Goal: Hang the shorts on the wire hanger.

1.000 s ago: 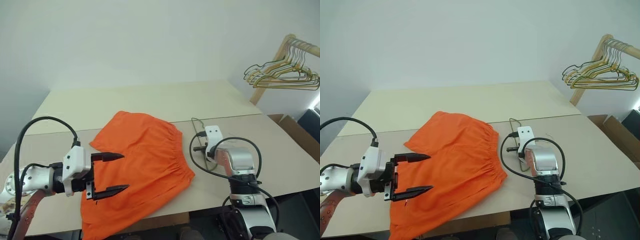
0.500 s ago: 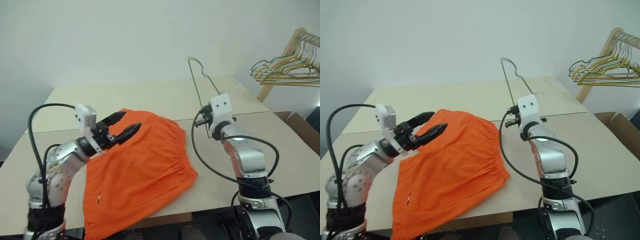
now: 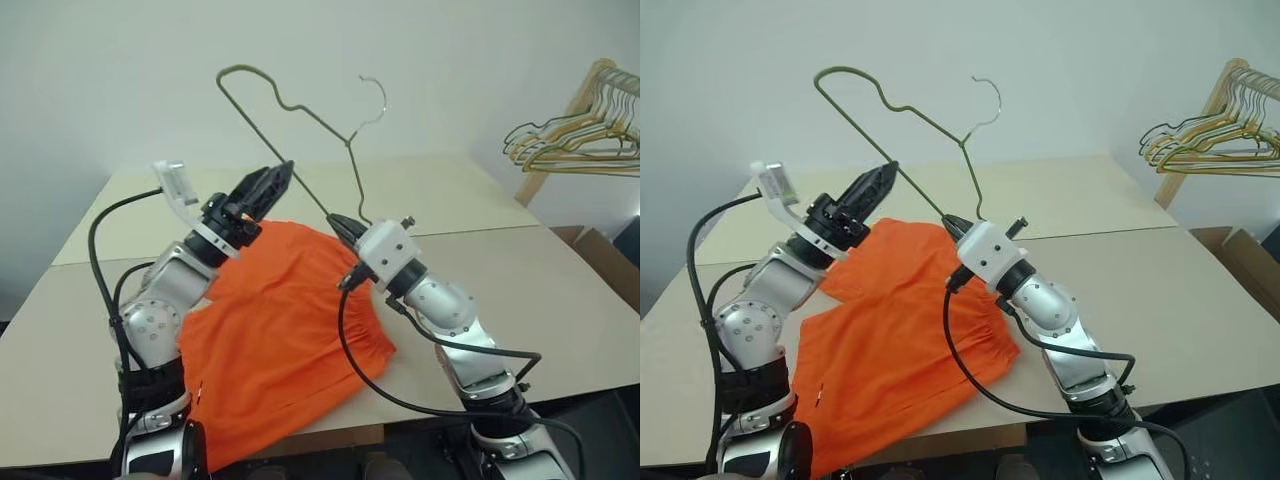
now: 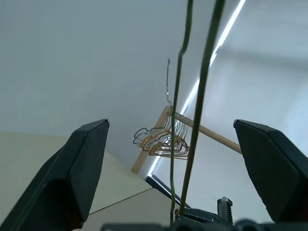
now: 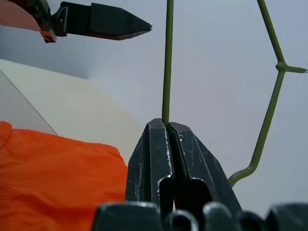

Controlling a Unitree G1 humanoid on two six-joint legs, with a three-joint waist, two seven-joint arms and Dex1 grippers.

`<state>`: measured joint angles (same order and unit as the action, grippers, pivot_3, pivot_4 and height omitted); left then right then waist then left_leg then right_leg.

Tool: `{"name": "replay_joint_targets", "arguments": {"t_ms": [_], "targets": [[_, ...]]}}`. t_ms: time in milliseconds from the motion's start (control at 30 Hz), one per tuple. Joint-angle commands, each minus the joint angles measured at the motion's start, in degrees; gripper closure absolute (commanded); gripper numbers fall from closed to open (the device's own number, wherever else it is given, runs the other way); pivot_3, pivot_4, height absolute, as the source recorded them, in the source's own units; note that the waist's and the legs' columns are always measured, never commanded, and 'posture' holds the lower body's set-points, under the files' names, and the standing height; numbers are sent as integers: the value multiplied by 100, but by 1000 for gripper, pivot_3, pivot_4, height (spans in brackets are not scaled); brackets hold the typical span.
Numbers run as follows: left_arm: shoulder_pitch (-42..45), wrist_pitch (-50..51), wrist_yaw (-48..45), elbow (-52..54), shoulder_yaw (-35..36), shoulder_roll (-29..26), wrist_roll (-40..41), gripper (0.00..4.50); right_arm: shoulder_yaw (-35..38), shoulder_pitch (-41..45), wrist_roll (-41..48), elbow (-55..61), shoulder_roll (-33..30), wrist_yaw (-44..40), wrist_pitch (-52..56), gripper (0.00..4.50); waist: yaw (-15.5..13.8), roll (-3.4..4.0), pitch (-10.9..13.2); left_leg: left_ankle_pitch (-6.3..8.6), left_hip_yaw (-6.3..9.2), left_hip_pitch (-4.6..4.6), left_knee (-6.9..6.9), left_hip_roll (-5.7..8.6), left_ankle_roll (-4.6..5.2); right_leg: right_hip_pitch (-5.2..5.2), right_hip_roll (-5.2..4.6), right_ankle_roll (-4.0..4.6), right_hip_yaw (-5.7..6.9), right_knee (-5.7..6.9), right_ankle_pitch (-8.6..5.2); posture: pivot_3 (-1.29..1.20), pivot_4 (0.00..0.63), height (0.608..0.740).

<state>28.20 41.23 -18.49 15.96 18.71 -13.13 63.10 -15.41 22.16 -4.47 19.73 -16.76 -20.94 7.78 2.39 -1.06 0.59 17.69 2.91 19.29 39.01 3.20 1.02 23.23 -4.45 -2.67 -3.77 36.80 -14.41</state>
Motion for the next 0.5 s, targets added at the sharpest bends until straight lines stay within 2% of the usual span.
{"name": "replay_joint_targets", "arguments": {"t_ms": [33, 67, 167, 500], "targets": [[180, -54, -7, 90, -76, -10, 142, 0, -28, 85, -105, 147, 13, -63, -263, 4487, -8, -4, 2, 0, 1, 0, 0, 1, 0, 0, 0, 0, 1, -1, 0, -12, 0, 740], [189, -81, 25, 98, -103, 24, 129, 0, -31, 78, -128, 129, 22, -65, -279, 4487, -7, -5, 2, 0, 0, 1, 0, 1, 0, 1, -1, 0, 1, -3, 0, -12, 0, 740], [211, -143, 64, 108, -154, 133, 159, 570, -41, 54, -182, 74, 12, -94, -348, 4500, -8, -7, 3, 0, 1, 2, -1, 1, -1, 1, -1, 0, 1, -5, 0, -13, 0, 740], [215, -306, 81, 62, -300, 119, -64, 3963, -79, -20, -388, 19, 57, -107, -425, 4500, 3, -7, 3, -2, -1, 1, -1, 0, -4, 0, 1, 0, -1, -4, 0, -21, 0, 740]]}}
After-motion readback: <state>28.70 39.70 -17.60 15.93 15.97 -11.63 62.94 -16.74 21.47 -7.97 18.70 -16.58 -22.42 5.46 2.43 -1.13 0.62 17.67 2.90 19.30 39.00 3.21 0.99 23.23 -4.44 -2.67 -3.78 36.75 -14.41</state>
